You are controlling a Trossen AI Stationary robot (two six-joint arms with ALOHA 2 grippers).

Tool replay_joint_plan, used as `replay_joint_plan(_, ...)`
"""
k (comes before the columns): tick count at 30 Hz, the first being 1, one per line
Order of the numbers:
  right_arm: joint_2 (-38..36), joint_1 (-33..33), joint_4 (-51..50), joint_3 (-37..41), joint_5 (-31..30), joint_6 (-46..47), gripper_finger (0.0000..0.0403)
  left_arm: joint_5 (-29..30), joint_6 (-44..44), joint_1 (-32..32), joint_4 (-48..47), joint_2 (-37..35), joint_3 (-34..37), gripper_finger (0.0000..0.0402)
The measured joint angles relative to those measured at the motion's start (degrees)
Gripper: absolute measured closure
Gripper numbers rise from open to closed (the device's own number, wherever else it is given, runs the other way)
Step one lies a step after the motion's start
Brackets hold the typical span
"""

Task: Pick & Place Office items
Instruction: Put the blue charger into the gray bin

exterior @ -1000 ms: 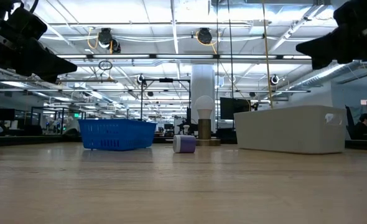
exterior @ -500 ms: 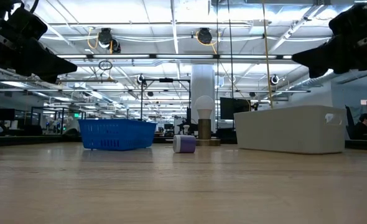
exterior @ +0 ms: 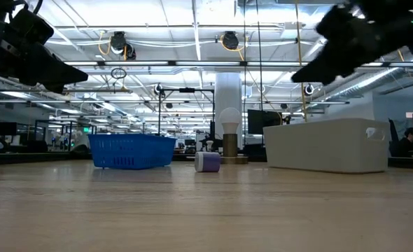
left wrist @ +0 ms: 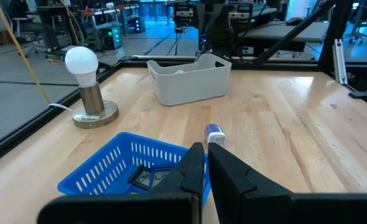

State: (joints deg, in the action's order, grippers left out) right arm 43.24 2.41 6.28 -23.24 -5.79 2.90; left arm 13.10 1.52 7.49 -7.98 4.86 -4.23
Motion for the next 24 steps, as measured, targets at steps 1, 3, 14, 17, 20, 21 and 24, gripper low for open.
replay_joint_plan(1, 3.66, -0.08, -0.79, -2.27, 0.03, -0.47, 0.0366, -0.01, 0.01, -0.01, -0.04, 0.01, 0.0, 0.0376)
replay_joint_plan(3, 11.02, -0.1, -1.71, -6.83, 0.23, -1.84, 0.0351, 0.0, 0.02, 0.0, -0.04, 0.02, 0.0, 0.0376)
replay_joint_plan(14, 37.64, -1.93, 4.84, -21.13, 8.82, -13.88, 0.0179, -0.06, 0.13, 0.0, -0.18, 0.0, 0.0, 0.0376)
replay_joint_plan(17, 40.71, -1.94, 8.88, -21.55, 8.91, -13.98, 0.0124, -0.07, 0.15, 0.0, -0.21, 0.0, 0.0, 0.0376)
replay_joint_plan(20, 42.69, -1.91, 11.73, -21.55, 8.86, -12.27, 0.0083, -0.07, 0.17, -0.01, -0.21, 0.0, 0.0, 0.0376)
replay_joint_plan(21, 43.36, -1.91, 12.84, -21.59, 8.87, -11.46, 0.0074, -0.09, 0.12, 0.0, -0.23, 0.02, 0.0, 0.0376)
replay_joint_plan(24, 45.22, -1.91, 14.21, -21.6, 8.88, -10.18, 0.006, -0.09, 0.0, 0.0, -0.23, 0.0, 0.0, 0.0376)
